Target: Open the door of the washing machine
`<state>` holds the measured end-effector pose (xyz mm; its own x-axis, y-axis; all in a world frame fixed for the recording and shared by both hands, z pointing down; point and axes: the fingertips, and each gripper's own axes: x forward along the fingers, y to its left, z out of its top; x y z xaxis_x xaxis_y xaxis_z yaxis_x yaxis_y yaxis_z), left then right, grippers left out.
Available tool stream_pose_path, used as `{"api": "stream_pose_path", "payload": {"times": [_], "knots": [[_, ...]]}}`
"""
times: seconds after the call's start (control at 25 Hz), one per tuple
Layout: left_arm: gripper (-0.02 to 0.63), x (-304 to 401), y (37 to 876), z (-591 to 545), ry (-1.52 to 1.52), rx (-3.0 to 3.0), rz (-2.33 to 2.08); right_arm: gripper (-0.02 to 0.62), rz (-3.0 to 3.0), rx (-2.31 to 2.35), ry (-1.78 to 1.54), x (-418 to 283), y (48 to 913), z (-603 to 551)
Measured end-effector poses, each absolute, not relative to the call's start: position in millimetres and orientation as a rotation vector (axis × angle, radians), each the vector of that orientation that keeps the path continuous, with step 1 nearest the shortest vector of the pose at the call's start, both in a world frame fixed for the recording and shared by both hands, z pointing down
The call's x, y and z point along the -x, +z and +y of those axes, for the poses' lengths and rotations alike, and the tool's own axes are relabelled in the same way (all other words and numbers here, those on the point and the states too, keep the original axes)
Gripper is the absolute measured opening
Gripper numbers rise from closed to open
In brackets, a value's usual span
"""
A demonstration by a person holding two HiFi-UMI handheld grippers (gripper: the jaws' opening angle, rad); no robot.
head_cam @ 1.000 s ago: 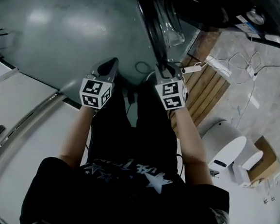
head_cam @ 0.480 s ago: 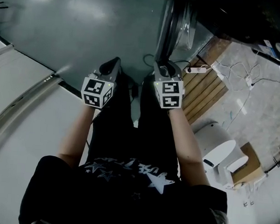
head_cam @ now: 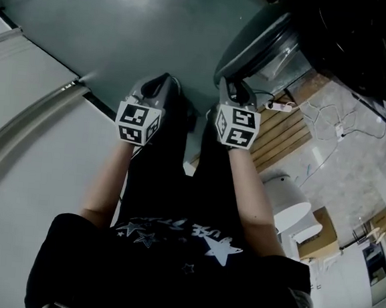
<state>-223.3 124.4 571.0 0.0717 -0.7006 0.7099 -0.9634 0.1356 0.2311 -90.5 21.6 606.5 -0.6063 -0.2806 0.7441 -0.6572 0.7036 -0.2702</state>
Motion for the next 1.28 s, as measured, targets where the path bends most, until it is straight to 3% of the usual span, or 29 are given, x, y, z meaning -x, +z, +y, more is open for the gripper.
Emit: {"api": "stream_pose_path", "payload": {"times": [0.8,1.28], "knots": [[0.011,359,577,199,0.392,-1.495,-1.811,0.133,-2.189,-0.949,0.797,250,603,6],[0.011,404,592,233,0.340,-1.431,-1.825,0.137,-2.215,-0.994,0.766,320,604,-18]]}}
